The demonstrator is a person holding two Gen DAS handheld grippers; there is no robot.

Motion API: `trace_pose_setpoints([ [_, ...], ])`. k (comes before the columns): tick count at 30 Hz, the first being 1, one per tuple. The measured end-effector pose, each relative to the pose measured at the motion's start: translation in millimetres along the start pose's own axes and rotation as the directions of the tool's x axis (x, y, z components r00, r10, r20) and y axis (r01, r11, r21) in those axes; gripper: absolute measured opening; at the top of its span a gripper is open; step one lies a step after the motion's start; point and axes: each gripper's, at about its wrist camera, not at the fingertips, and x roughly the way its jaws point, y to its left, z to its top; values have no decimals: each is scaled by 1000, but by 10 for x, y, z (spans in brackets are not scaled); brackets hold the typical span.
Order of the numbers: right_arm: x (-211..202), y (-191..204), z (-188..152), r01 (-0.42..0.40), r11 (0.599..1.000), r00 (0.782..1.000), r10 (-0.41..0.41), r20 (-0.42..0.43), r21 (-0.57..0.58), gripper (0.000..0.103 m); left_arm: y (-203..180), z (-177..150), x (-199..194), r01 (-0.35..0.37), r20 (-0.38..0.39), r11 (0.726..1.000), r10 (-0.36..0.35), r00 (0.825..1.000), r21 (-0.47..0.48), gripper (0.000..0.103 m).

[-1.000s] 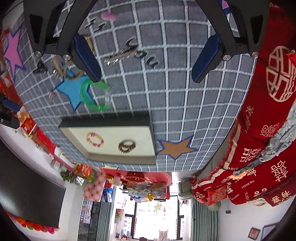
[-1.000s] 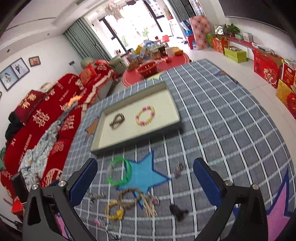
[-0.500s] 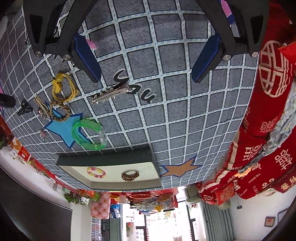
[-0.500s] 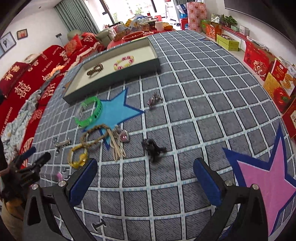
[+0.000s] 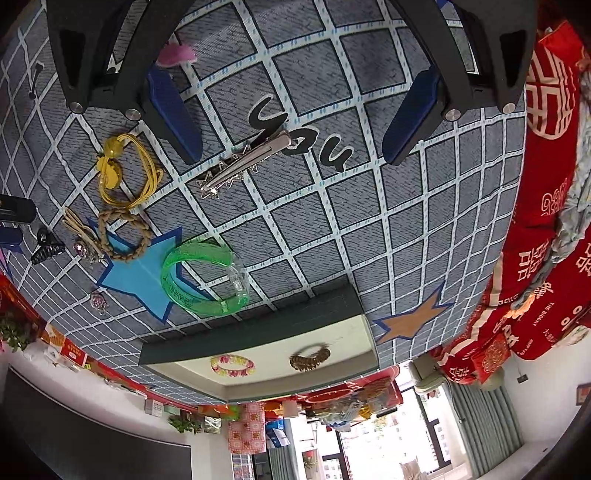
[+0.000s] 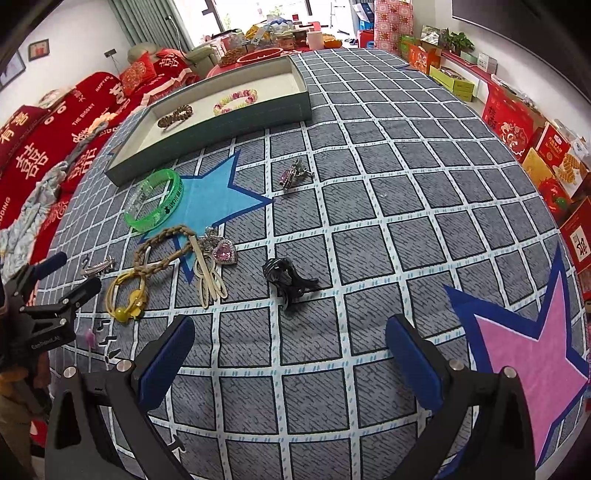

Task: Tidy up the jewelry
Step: 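Withdraw both tools from the tray toward the remaining jewelry, then grasp the silver hair clip with the left tool while the right grasps the black claw clip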

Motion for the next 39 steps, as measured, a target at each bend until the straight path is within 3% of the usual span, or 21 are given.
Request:
trace_pose_setpoints([
  [11, 115, 80, 74, 56, 996, 998, -56, 6, -74, 99, -43, 54, 71, 53, -11, 998, -53, 999, 45, 102],
  [12, 124, 96, 84, 61, 995, 998, -61, 9, -84, 96, -43, 61, 69, 81, -12, 996, -81, 997, 40, 97],
  [16, 136, 178, 117, 97, 986, 995, -94, 27, -137, 78, -57, 79, 84, 107, -18, 994, -106, 994, 33, 95],
  [18, 142, 199, 131, 91, 985, 996, -88, 27, -147, 75, -59, 77, 74, 148, -23, 989, -148, 989, 26, 80],
  [19, 144, 209, 137, 93, 984, 996, -90, 27, -151, 72, -68, 74, 64, 158, -25, 987, -158, 987, 27, 79],
  [22, 151, 244, 154, 95, 982, 995, -91, 29, -164, 64, -132, 72, 33, 168, -23, 984, -168, 986, 53, 66],
  [24, 151, 260, 159, 93, 981, 996, -89, 29, -169, 59, -184, 76, 11, 184, -24, 981, -183, 983, 67, 50],
  [26, 149, 274, 155, 90, 981, 996, -86, 27, -172, 57, -235, 80, -2, 185, -23, 979, -184, 983, 85, 42],
  [28, 145, 287, 147, 101, 979, 995, -97, 31, -178, 44, -284, 76, -18, 191, -22, 976, -189, 982, 102, 32],
  [30, 140, 289, 150, 103, 980, 994, -99, 36, -172, 35, -298, 75, -25, 182, -23, 978, -181, 983, 102, 30],
  [39, 21, 123, 134, 29, 996, 999, -25, 46, -87, 35, -178, 19, -86, 188, -11, 982, -189, 982, -16, 30],
])
